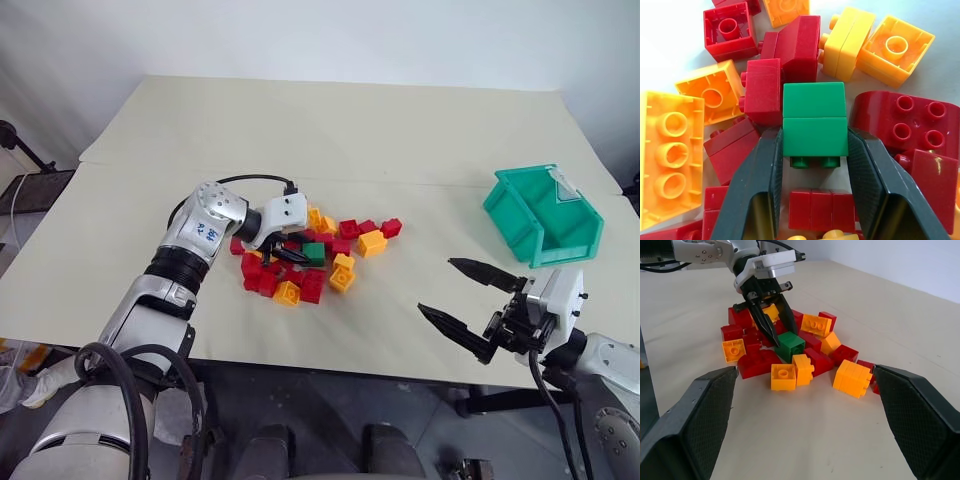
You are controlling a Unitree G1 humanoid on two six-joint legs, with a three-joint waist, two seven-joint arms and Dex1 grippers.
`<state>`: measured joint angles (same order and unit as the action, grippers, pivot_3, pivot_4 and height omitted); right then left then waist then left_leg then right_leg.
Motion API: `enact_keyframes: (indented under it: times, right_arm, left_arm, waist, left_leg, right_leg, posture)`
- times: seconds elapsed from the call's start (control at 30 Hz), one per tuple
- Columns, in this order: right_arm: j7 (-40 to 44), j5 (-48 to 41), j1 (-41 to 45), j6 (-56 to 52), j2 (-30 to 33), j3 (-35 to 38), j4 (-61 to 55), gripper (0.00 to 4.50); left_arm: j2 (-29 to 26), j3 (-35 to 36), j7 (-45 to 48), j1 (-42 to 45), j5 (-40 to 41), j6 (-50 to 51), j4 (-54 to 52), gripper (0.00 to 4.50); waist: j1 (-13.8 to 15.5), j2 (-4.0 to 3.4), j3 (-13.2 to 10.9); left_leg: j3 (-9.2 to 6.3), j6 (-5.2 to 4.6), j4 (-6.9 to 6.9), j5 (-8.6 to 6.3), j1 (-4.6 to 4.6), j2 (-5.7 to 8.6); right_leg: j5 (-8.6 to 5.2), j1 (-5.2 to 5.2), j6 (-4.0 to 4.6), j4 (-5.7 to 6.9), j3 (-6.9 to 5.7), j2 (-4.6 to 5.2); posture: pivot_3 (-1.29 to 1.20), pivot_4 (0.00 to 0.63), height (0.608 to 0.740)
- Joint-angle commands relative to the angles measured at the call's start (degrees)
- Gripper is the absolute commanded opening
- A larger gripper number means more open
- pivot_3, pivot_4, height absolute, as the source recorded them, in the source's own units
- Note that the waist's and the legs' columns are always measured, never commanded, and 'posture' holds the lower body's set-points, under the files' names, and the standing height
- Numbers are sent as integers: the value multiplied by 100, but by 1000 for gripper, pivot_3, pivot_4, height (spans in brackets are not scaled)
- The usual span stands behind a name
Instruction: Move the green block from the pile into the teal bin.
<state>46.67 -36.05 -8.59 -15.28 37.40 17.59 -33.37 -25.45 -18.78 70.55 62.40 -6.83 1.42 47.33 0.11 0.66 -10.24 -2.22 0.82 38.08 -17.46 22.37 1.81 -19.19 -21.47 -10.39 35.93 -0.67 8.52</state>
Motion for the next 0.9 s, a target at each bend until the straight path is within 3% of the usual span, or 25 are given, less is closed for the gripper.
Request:
enact_keyframes:
  times: [0.03,0.13,0.27,0.4,0.53,0.7,0.9]
  right_arm:
    - [-20,-113,71,14,-6,21,-139,4500]
    - [-16,-211,121,-60,43,94,-156,4500]
    - [-49,-329,208,-187,92,198,-144,4500]
    - [-69,-308,69,-195,128,522,-47,4500]
    - [79,-232,-466,-100,138,1090,45,4500]
    - [98,-158,-1421,32,-110,1719,-94,4500]
    - [-203,-203,-2217,101,-569,1894,-686,4500]
  left_arm:
    - [-85,164,656,5,291,-363,33,1451]
    - [-268,329,1319,20,588,-888,-32,1451]
    - [-33,831,1198,113,1137,-380,-330,1451]
    - [295,860,983,-20,1297,49,-1032,1451]
    - [1123,763,199,-34,1278,589,-1455,1451]
    - [2185,286,-1192,81,557,265,-826,1451]
    - [2758,-238,-1312,54,137,-236,-127,1451]
  waist:
    - [-8,0,0]
    - [-19,3,-2]
    - [-4,3,-2]
    - [89,6,-4]
    - [180,7,-4]
    - [156,9,-6]
    - [60,9,-6]
  left_leg:
    - [0,0,0,0,0,0]
    - [0,1,-1,0,4,0]
    - [-4,0,1,0,7,0]
    - [-17,-7,9,-4,17,3]
    - [-29,-10,8,-6,21,10]
    - [-28,-13,13,-8,33,17]
    - [3,-14,9,-8,28,12]
  right_leg:
    - [0,0,0,0,0,0]
    - [0,-5,0,-1,0,0]
    - [0,-5,0,-2,-3,1]
    - [1,-2,-2,-3,-10,3]
    - [2,-1,-3,-3,-19,7]
    - [4,-3,-7,-12,-22,12]
    - [2,-6,-9,-26,-11,11]
  posture:
    - [0,150,740]
    - [0,150,740]
    - [0,150,740]
    - [0,150,740]
    - [0,150,740]
    - [0,150,740]
    - [0,150,740]
